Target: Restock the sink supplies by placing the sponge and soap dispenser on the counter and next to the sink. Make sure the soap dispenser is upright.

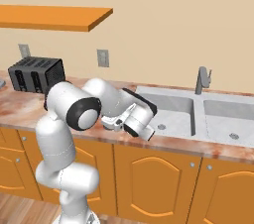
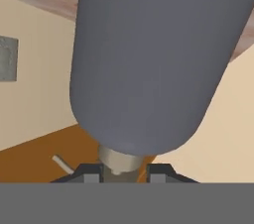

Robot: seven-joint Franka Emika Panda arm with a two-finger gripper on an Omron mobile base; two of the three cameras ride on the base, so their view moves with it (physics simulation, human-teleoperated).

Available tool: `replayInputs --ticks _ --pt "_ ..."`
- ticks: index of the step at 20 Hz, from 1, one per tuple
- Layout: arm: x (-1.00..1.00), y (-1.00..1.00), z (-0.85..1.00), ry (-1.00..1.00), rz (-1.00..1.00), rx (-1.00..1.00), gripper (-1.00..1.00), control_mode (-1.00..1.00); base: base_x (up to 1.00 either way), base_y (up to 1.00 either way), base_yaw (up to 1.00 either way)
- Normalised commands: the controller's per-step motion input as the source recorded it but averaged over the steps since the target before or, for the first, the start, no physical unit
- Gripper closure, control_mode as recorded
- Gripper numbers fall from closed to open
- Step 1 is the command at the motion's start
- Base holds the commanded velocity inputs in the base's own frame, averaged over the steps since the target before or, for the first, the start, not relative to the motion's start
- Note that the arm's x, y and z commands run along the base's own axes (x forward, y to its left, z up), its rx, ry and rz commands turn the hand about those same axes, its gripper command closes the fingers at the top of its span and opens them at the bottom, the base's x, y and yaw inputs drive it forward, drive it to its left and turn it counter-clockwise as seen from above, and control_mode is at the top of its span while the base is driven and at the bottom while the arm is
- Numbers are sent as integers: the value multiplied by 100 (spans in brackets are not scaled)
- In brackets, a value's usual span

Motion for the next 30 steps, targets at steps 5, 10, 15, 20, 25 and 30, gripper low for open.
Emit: replayInputs --ticks 5,10,15,20,25,30 --pt "6 -17 -17 -1 0 0 100 -100 0 0 0" --pt "0 -3 -26 0 0 0 -100 -100 0 0 0" --pt "-5 0 -15 0 0 0 -100 -100 0 0 0" --pt "-21 0 0 0 0 0 -100 -100 0 0 0" --pt "-31 0 1 0 0 0 -100 -100 0 0 0" --pt "-52 0 24 -1 -8 0 -100 -100 0 0 0"
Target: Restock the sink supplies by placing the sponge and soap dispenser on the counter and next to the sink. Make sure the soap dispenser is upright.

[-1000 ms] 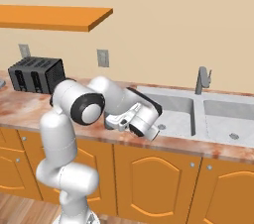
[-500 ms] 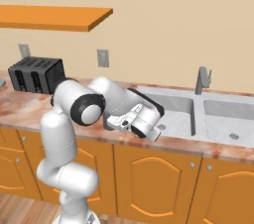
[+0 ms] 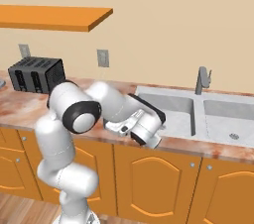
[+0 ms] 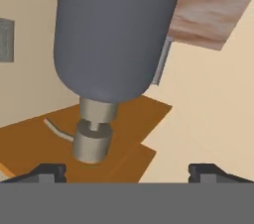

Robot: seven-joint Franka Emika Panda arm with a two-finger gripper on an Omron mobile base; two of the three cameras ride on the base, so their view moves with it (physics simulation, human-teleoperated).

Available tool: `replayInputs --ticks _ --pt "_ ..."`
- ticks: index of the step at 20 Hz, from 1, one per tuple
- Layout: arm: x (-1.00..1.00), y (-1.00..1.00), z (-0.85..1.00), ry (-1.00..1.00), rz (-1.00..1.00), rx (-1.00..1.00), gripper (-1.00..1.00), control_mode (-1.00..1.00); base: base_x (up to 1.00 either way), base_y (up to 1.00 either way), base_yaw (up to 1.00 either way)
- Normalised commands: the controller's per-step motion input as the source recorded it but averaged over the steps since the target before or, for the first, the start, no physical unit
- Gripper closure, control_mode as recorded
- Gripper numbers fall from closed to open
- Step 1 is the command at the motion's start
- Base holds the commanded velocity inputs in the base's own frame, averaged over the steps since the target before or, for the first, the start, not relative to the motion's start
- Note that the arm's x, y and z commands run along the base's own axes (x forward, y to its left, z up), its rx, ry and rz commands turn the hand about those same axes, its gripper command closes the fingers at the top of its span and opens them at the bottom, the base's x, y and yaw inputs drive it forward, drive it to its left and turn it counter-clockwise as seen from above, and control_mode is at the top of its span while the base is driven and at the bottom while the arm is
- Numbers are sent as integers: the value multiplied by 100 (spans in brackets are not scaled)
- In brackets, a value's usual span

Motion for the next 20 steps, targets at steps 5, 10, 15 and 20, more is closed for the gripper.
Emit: replayInputs --ticks 5,10,15,20 --pt "-88 0 57 -5 -19 0 -100 -100 0 0 0" --pt "-100 -4 71 -9 -19 -3 -100 -100 0 0 0" --pt "-100 -4 71 -12 -18 -6 -100 -100 0 0 0" --pt "-87 0 55 -6 -18 -13 -100 -100 0 0 0"
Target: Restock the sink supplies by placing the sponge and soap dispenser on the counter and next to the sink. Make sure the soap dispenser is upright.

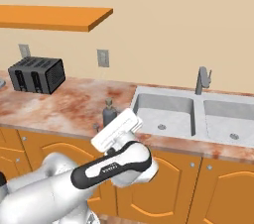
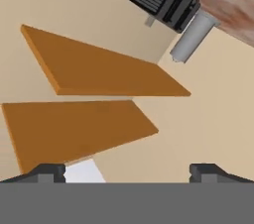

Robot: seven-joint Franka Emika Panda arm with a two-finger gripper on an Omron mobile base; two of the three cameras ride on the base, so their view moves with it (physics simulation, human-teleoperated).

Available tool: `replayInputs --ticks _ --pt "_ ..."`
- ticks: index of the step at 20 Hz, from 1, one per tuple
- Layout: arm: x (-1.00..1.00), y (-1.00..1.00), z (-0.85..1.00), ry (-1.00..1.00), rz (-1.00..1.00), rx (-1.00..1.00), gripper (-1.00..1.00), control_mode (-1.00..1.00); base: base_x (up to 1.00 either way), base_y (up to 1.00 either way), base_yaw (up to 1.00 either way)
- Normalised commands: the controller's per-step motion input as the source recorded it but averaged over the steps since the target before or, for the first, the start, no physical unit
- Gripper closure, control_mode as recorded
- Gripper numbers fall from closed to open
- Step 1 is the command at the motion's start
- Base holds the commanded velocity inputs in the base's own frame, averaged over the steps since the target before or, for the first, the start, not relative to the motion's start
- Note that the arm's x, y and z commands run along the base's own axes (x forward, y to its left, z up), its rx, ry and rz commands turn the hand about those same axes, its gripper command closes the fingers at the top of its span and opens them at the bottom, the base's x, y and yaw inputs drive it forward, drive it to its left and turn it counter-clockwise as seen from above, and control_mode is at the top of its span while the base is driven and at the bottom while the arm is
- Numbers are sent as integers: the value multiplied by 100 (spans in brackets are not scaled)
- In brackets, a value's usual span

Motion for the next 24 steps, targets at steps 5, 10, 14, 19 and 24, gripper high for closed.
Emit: replayInputs --ticks 5,10,14,19,24 --pt "-76 0 35 -2 -12 -22 -100 -100 0 0 0" --pt "-54 0 9 -1 -5 -38 -100 -100 0 0 0" --pt "-10 1 9 0 0 -53 -100 -100 0 0 0" --pt "0 0 11 0 0 -56 -100 -100 0 0 0" --pt "0 0 -2 7 9 -58 -100 -100 0 0 0"
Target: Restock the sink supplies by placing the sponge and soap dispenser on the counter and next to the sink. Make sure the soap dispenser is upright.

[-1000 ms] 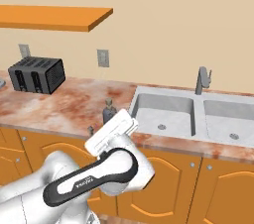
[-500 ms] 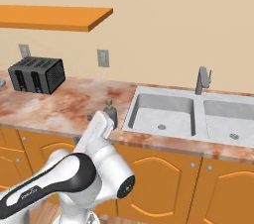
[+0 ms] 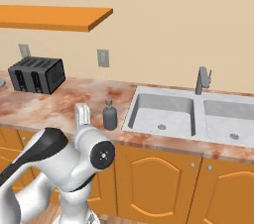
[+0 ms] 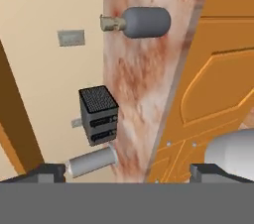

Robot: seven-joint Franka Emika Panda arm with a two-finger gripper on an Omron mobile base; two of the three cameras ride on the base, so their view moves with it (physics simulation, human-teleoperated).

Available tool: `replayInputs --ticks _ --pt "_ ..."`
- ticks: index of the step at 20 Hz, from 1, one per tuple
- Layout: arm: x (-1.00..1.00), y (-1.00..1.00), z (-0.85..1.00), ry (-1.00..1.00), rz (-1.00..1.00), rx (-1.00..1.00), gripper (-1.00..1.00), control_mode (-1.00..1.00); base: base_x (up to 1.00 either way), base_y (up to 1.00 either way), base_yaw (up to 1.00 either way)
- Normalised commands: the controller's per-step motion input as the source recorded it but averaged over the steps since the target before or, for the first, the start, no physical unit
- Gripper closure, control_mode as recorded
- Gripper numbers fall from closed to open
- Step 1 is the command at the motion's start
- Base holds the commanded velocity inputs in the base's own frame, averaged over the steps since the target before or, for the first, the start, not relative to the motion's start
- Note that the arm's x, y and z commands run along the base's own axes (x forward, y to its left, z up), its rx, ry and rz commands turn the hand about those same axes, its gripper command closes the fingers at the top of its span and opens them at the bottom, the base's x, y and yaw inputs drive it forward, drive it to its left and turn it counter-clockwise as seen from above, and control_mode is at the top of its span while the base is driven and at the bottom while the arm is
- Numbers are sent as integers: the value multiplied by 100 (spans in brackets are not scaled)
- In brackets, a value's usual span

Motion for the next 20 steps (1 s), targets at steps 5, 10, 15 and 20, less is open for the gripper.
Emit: replayInputs --ticks 5,10,15,20 --pt "20 16 -41 27 15 -47 -100 -100 0 0 0" --pt "17 52 -34 21 1 -20 -100 -100 0 0 0" --pt "0 19 -16 3 0 -4 -100 -100 0 0 0" --pt "2 15 0 2 -1 -2 -100 100 0 13 -11"
